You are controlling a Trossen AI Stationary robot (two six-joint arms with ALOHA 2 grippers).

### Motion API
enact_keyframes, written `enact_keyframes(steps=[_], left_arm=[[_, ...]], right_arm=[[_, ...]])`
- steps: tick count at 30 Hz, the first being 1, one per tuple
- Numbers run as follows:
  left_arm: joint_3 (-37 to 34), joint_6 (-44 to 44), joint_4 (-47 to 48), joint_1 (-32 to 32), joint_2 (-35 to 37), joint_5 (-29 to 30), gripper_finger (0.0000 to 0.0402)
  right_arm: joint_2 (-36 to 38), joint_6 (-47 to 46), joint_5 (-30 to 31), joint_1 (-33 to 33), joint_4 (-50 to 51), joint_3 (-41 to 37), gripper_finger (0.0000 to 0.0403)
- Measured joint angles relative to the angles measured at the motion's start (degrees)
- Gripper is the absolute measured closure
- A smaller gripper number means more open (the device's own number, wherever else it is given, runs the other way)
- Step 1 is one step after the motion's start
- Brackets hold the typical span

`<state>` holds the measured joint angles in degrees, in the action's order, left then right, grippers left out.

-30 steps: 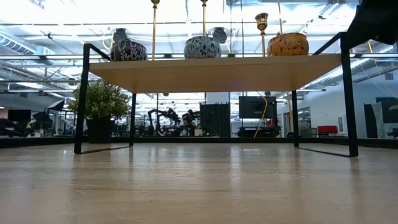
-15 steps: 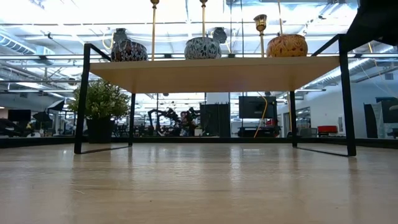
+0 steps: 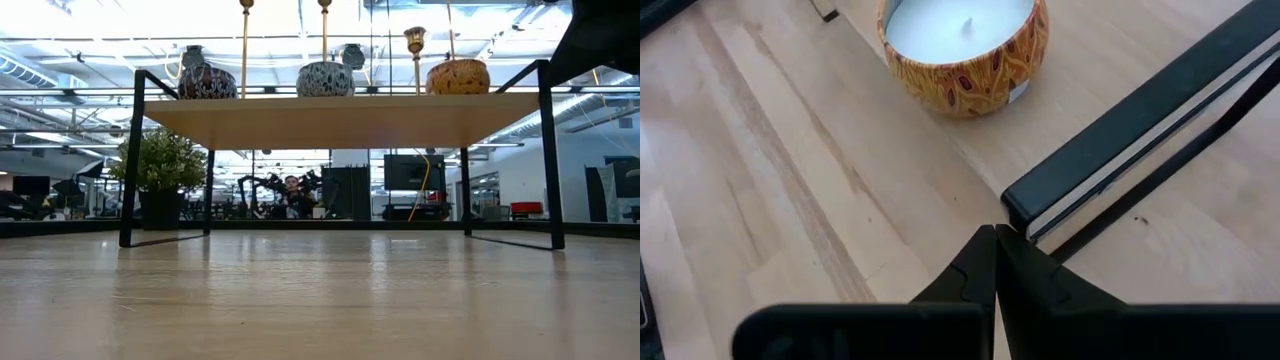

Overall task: Pick & Place candle stick holders
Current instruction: Adjust the shelf

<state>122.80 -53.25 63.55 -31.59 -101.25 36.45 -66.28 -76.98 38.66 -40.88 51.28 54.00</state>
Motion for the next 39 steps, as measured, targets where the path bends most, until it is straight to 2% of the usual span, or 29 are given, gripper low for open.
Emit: enact_keyframes(steps=[39], left_arm=[[0.0, 0.6, 0.1, 0.0, 0.0, -0.1, 0.0397]], right_arm=[[0.0, -7.8, 1.8, 0.0, 6.0, 0.0, 0.0403]])
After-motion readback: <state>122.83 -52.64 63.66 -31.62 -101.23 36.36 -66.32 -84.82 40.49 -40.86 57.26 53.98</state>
